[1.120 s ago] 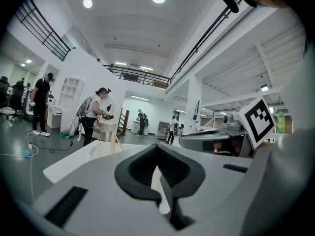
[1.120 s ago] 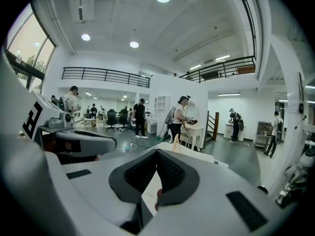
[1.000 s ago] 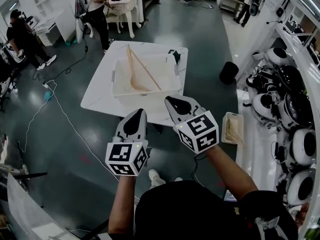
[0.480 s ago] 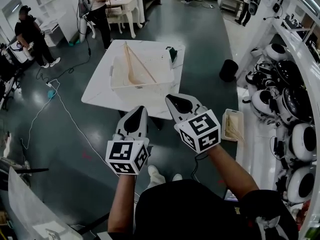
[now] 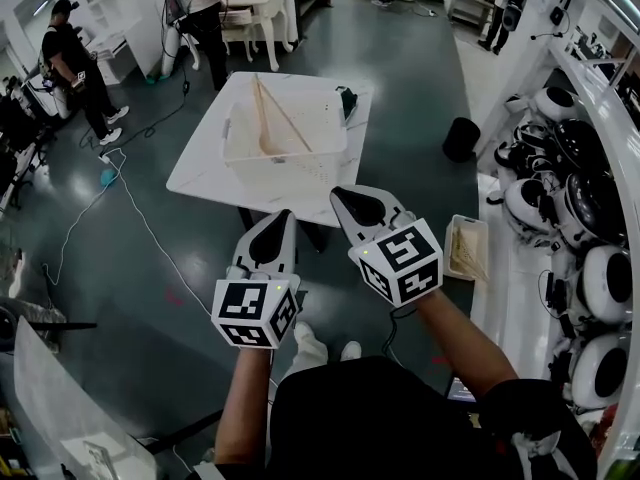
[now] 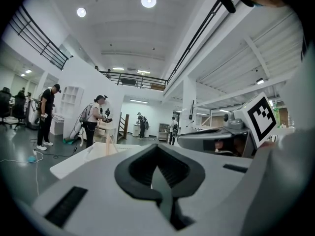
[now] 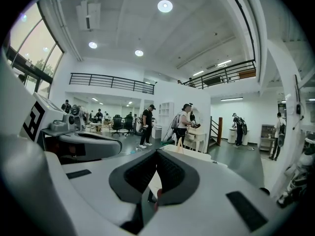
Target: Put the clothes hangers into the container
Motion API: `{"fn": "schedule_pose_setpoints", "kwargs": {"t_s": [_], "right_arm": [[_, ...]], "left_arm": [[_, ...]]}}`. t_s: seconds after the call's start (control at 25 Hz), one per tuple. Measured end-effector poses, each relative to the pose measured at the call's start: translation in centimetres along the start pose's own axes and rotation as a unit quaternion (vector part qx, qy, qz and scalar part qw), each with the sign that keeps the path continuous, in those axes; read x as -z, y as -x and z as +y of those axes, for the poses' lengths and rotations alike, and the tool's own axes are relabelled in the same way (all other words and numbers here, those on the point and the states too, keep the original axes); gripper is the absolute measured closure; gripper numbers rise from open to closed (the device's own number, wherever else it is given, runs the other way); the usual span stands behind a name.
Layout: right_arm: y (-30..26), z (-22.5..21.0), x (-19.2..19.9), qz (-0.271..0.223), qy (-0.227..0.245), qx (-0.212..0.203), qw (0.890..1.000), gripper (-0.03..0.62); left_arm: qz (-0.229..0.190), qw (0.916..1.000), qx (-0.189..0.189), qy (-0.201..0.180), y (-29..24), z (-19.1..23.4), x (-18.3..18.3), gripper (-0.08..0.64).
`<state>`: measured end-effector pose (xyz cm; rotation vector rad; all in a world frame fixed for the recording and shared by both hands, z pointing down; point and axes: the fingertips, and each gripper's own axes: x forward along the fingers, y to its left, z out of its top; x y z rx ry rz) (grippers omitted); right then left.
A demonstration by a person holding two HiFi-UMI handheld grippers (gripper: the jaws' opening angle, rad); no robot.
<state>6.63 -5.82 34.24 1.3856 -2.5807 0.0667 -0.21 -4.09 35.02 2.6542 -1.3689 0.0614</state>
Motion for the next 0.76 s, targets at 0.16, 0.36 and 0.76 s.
{"fn": "schedule_pose_setpoints", "kwargs": {"t_s": [0.16,0.36,0.76], "right_arm": [[0.6,0.6,0.3,-0.002,-0.001,-0.005,1.000,0.575],[1.3,0.9,0.5,-0.003,-0.004,-0.008,1.000,0.575],[1.4,0.7,0.6,-0.005,-0.009,-0.005,1.000,0.575]], "left_arm": [[-0.001,1.0000,-0.006,0.001,0.7,-0.4,0.3,0.555],[-0.002,1.0000,-0.009,0.002,1.3,-0.9,0.2,0.555],[0.003,0.9999,-0.010,-0.002,1.3,-1.0,0.4,0.555]]}}
